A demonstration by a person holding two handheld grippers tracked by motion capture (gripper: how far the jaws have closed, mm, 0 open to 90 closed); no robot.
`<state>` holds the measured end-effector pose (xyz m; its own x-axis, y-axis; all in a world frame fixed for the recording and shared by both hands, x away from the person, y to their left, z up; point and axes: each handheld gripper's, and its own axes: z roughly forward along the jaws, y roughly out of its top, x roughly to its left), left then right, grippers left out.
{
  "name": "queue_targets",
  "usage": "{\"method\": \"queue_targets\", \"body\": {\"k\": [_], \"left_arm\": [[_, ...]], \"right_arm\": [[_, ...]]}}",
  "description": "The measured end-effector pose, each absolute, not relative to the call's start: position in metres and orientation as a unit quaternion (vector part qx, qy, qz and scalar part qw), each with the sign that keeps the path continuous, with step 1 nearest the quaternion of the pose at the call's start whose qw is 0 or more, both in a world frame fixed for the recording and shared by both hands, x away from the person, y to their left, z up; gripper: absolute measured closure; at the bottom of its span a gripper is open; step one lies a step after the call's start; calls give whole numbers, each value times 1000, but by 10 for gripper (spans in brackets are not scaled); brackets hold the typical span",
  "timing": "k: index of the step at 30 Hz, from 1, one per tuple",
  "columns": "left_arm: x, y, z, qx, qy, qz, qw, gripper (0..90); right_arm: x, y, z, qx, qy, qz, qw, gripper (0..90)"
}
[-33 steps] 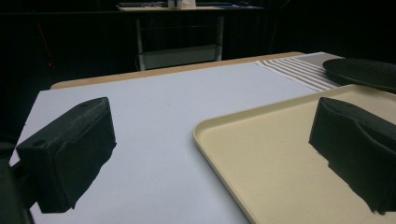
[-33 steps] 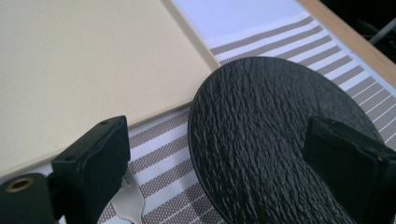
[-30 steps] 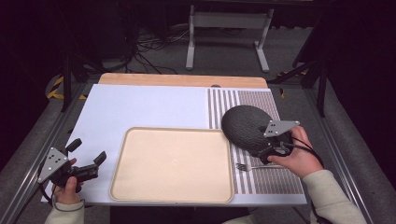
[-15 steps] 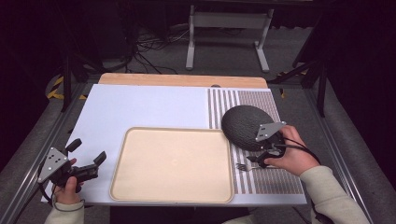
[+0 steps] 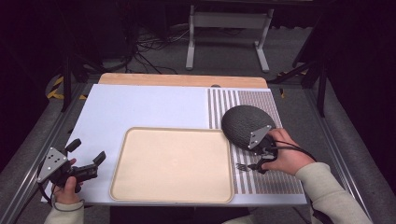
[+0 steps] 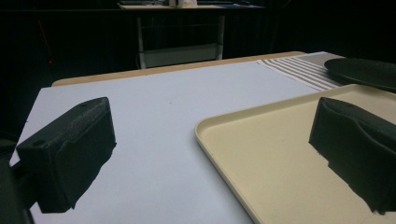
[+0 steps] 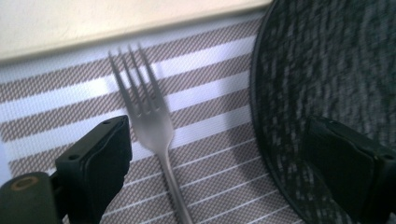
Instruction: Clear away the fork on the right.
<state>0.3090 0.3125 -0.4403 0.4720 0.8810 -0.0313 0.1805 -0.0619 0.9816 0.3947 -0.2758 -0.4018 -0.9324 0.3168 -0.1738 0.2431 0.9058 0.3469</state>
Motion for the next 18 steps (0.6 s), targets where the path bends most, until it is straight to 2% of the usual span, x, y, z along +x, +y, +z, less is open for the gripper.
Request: {"method": "queue_targets", "body": {"k": [12,18], "left_arm": [[309,312,-441,656,404,317,553,9],[309,312,-441,655,405,317,554,9]], "right_arm": [[393,-272,-406,119,985,99,79,113],[391,-272,-408,108,989,77,61,182]]}}
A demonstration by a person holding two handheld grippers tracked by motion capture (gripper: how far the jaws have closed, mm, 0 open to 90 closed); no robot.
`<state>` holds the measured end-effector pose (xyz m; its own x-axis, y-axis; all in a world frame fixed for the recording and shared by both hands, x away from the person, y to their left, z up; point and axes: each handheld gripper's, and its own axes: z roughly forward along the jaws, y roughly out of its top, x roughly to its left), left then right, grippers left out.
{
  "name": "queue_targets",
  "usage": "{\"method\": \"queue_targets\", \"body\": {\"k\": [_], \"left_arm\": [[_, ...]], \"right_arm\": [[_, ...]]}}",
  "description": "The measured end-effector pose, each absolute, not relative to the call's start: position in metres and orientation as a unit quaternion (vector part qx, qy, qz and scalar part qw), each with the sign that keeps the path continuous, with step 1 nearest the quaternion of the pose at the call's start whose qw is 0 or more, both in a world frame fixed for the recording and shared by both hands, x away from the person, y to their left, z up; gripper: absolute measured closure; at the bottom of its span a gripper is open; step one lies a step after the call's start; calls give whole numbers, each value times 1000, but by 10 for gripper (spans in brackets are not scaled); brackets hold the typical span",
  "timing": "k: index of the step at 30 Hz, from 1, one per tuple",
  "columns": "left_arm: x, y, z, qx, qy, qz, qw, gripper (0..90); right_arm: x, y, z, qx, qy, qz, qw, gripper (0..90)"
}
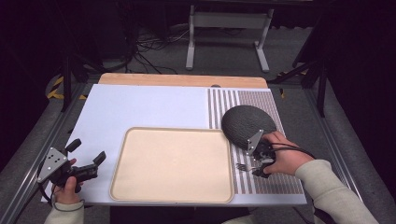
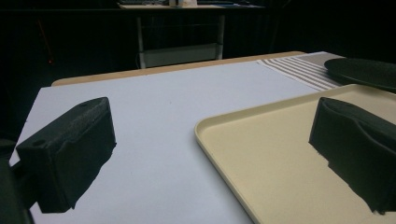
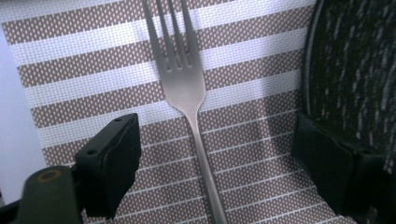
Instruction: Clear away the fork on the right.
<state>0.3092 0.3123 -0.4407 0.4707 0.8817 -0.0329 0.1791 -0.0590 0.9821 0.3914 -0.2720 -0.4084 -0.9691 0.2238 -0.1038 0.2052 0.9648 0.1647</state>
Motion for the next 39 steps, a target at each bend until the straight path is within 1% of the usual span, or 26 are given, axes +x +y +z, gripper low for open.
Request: {"method": "queue_targets", "body": {"k": [1,2,4,8,10,12,13,14,15,20,23,25,39], "left_arm": [[309,313,-441,655,404,318,554,9],[309,313,-441,655,404,318,554,9],[309,313,-441,653,405,319,554,9],[309,313,-441,655,405,318,553,9],[309,313,-441,654,405,318,554,9],[309,313,-441,655,405,318,553,9],[309,313,-441,655,405,318,553,9],[309,313,-441,655,405,318,553,9],[309,313,-441,655,405,318,553,9],[309,313,-441,656,404,318,553,9],[309,313,-441,655,405,317,553,9],[310,312,-441,656,403,318,553,9],[309,312,-441,657,402,317,553,9]], "right_arm": [[391,-272,-409,106,990,75,58,210],[391,-272,-409,106,990,75,58,210],[391,-272,-408,102,992,60,54,301],[392,-273,-409,67,996,27,48,414],[391,-274,-410,62,997,9,37,500],[391,-274,-411,49,998,-4,38,538],[392,-274,-411,44,998,-16,35,581],[392,-274,-411,44,998,-16,35,581],[392,-274,-411,42,998,-21,35,603],[395,-274,-411,22,998,-48,32,752],[396,-274,-413,13,998,-49,26,812],[396,-274,-413,8,999,-48,20,828],[396,-274,-413,9,999,-47,22,839]]}}
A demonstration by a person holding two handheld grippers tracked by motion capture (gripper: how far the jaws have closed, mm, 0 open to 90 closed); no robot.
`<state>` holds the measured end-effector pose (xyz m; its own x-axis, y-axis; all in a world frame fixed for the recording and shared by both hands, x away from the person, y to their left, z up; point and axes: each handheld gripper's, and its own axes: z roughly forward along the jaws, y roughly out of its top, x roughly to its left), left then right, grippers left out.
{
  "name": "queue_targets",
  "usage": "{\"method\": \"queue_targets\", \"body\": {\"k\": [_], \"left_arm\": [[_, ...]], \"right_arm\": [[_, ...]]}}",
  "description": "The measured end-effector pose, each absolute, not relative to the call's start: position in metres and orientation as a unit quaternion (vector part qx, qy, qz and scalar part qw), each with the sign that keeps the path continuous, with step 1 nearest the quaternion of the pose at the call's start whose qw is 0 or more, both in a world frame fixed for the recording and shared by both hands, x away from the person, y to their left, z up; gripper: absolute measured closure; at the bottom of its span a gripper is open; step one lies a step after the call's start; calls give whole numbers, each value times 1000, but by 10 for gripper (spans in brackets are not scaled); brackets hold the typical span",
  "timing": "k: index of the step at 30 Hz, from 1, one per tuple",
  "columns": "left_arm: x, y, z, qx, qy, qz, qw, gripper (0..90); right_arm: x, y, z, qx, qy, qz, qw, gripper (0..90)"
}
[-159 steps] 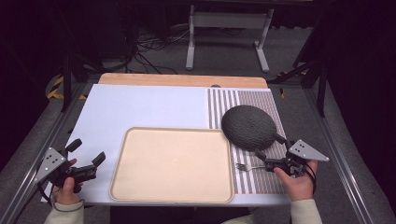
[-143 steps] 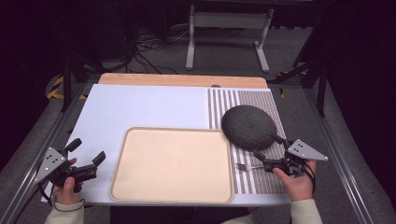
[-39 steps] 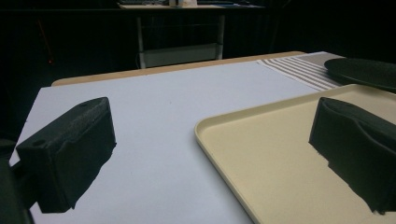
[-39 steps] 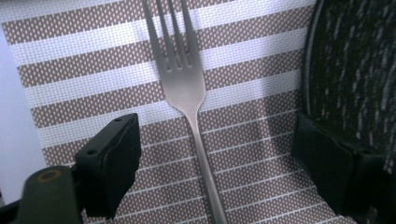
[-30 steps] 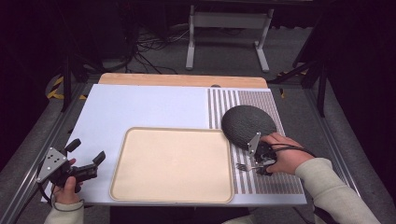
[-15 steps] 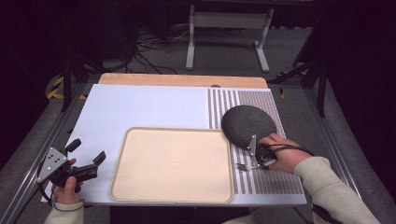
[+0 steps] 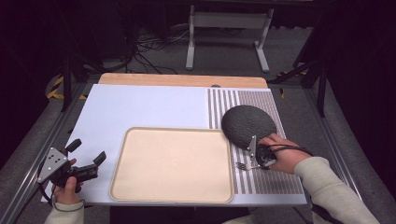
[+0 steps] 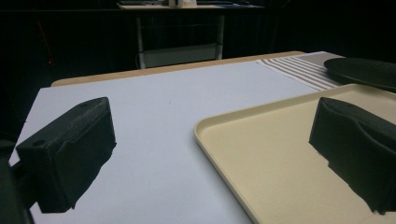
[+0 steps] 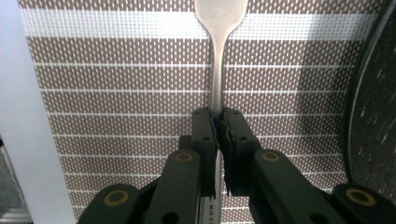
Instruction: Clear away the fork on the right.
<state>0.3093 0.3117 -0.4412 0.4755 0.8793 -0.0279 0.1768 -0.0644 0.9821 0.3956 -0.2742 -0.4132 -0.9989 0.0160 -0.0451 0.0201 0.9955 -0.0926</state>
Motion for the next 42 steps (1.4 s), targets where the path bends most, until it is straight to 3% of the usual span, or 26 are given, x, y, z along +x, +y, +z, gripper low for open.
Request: {"method": "queue_targets", "body": {"k": [22,42], "left_arm": [[309,310,-442,656,403,320,553,9],[308,308,-442,658,401,319,552,9]], "right_arm": [[391,-271,-372,72,996,39,39,840],[392,-266,-343,220,966,136,23,841]]}}
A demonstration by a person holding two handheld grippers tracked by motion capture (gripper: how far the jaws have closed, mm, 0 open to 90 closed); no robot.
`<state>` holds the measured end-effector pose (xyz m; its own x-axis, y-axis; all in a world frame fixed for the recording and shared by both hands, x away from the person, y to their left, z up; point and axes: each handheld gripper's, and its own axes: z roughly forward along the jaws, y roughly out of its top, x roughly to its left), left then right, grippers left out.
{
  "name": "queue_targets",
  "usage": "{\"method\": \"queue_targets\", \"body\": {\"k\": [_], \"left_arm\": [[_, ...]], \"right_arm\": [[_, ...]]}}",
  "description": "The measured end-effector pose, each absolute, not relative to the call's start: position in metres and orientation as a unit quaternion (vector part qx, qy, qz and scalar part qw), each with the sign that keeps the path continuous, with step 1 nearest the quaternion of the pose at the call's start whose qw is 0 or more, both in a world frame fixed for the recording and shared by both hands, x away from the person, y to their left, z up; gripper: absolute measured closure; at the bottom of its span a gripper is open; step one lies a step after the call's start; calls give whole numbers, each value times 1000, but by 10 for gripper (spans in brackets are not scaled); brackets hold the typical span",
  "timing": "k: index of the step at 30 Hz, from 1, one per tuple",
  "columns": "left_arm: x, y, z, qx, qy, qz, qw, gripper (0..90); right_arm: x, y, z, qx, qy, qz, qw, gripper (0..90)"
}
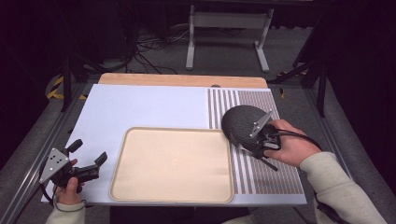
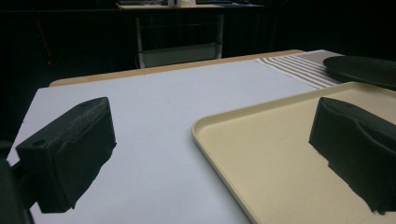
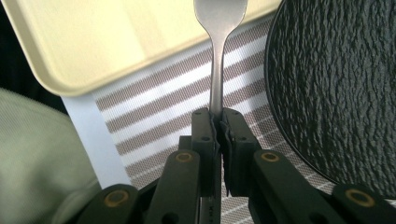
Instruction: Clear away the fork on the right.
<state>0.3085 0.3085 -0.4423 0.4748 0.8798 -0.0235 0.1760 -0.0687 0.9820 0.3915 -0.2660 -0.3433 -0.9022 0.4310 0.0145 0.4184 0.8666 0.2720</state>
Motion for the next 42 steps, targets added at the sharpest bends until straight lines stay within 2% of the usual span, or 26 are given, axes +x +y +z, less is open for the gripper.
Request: {"method": "queue_targets", "body": {"k": [5,16,42], "left_arm": [[308,309,-442,659,400,319,551,9],[309,309,-443,661,401,319,549,9],[310,308,-443,658,403,320,550,10]], "right_arm": [[391,-260,-339,245,957,150,27,841],[391,-249,-335,362,911,198,-4,842],[397,-216,-340,460,861,210,-57,840]]}}
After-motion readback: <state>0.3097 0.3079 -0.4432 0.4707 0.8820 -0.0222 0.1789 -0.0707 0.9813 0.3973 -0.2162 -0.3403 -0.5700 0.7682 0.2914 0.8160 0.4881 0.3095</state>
